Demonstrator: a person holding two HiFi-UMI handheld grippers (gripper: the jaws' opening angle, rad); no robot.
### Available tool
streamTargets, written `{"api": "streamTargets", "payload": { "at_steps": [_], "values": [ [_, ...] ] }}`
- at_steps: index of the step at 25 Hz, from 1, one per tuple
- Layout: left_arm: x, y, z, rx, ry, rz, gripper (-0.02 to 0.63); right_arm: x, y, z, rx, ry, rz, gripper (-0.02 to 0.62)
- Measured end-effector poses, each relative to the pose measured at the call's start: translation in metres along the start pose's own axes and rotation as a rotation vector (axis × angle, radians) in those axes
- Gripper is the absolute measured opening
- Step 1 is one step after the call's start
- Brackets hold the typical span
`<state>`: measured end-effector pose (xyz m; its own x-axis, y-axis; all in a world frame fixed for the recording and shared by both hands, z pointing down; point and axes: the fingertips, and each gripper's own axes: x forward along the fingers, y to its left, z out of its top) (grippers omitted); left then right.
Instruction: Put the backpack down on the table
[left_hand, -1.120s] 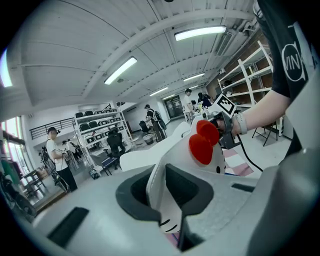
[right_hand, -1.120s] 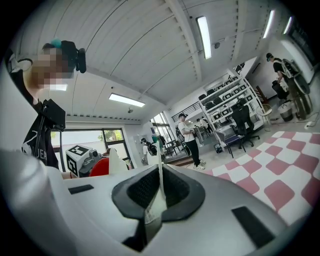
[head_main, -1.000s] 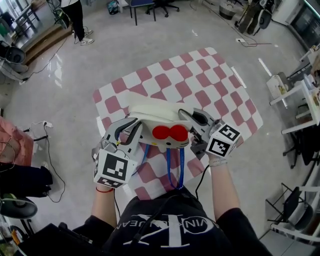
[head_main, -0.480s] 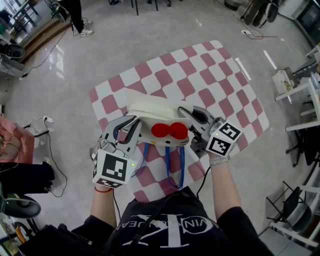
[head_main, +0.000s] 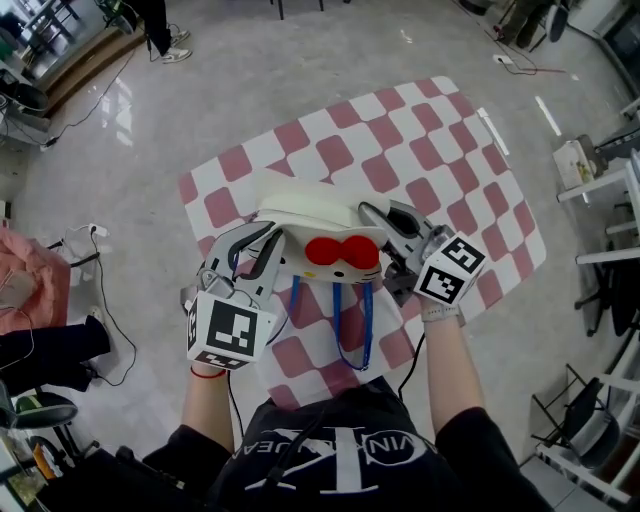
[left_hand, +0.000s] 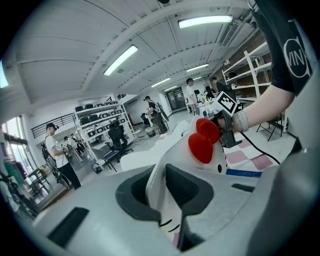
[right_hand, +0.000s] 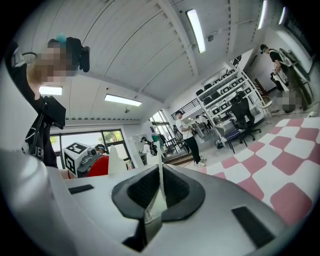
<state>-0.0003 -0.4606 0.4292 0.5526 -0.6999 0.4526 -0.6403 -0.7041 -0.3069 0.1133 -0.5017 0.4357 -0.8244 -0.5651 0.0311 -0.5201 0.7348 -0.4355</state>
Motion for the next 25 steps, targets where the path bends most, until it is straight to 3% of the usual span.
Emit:
{"api": "streamTargets", "payload": {
  "at_steps": [6,25],
  "values": [
    [0.006,0.003,-0.003,0.005,-0.002,0.011,0.049,0.003,-0.004,0.002,-0.048,-0.016,-0.003,0.011],
    [-0.012,-0.023,-0.019,0.001,0.020,-0.054,0.049,-0.013,0.018,-0.012,-0.082,-0.009,-0.003,0.020]
  ]
}}
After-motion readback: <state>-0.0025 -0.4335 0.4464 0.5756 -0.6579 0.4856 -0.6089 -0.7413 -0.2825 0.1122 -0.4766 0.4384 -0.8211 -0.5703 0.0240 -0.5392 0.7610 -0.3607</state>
